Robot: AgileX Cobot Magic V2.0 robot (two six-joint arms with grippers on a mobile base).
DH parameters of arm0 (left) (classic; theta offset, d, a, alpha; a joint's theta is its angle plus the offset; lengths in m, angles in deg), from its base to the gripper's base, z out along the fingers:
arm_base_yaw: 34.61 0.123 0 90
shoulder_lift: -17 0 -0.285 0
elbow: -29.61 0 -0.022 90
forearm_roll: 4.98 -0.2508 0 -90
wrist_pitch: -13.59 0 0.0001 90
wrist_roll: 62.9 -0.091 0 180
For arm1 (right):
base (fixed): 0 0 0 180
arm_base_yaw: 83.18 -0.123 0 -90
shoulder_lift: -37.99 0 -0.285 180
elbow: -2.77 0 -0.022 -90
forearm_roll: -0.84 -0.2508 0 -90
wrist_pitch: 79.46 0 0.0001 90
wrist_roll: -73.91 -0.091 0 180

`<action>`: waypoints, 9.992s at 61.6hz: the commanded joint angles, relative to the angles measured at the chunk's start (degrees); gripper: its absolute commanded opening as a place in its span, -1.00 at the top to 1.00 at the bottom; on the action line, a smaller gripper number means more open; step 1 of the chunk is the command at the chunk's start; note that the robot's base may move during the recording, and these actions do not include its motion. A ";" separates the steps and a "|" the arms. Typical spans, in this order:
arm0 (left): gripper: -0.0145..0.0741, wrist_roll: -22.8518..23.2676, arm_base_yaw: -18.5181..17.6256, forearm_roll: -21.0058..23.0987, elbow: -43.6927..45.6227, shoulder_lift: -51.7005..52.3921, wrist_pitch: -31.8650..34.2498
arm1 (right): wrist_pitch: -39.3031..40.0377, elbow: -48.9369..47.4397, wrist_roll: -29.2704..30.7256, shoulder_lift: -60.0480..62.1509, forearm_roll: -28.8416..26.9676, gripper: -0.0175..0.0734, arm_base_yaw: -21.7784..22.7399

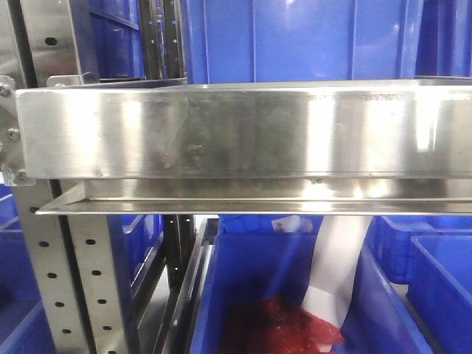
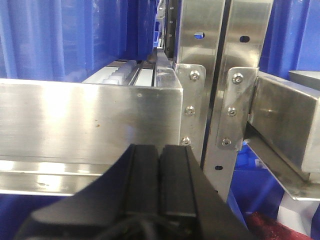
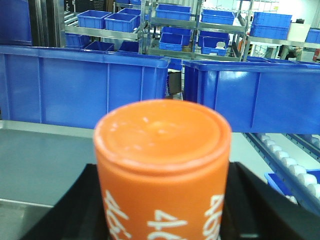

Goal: Grab orange capacitor from left shelf to right conveyor
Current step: 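Retract the right arm holding the cylinder away from the shelf, then drive the base to the red conveyor while holding the cylinder, then extend the right gripper over the silver tray on the conveyor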

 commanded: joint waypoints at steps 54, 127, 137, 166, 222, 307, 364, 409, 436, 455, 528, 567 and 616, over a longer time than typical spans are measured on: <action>0.96 0.09 -0.35 0.10 0.22 0.67 5.08 | 4.29 -1.60 0.08 -0.63 0.33 0.49 0.44; 0.96 0.09 -0.35 0.10 0.22 0.67 5.08 | 4.29 -1.60 0.08 -0.63 0.33 0.49 0.44; 0.96 0.09 -0.25 0.10 0.22 0.67 5.08 | 4.35 -1.60 0.08 -0.63 0.33 0.49 0.44; 0.96 0.09 -0.25 0.10 0.22 0.67 5.08 | 4.35 -1.60 0.08 -0.63 0.33 0.49 0.44; 0.96 0.09 -0.25 0.10 0.22 0.67 5.08 | 4.35 -1.60 0.08 -0.63 0.33 0.49 0.44; 0.96 0.09 -0.25 0.10 0.22 0.67 5.08 | 4.35 -1.60 0.08 -0.63 0.33 0.49 0.44; 0.96 0.09 -0.25 0.10 0.22 0.67 5.19 | 4.29 -1.60 0.08 -0.70 0.33 0.49 0.44; 0.96 0.09 -0.35 0.10 0.22 0.67 5.19 | 4.29 -1.60 0.08 -0.70 0.33 0.49 0.44; 0.96 0.09 -0.35 0.10 0.22 0.67 5.19 | 4.29 -1.60 0.08 -0.70 0.33 0.49 0.44; 0.96 0.09 -0.35 0.10 0.22 0.67 5.19 | 4.29 -1.60 0.08 -0.70 0.33 0.49 0.44; 0.96 0.09 0.27 0.10 0.22 0.67 5.19 | 4.29 -1.60 0.08 -0.70 0.33 0.49 0.44; 0.96 0.09 0.37 0.10 0.22 0.67 5.19 | 4.29 -1.60 0.08 -0.70 0.33 0.49 0.44; 0.96 0.09 0.37 0.10 0.22 0.67 5.19 | 10.34 -2.57 0.08 -5.97 0.33 0.49 0.44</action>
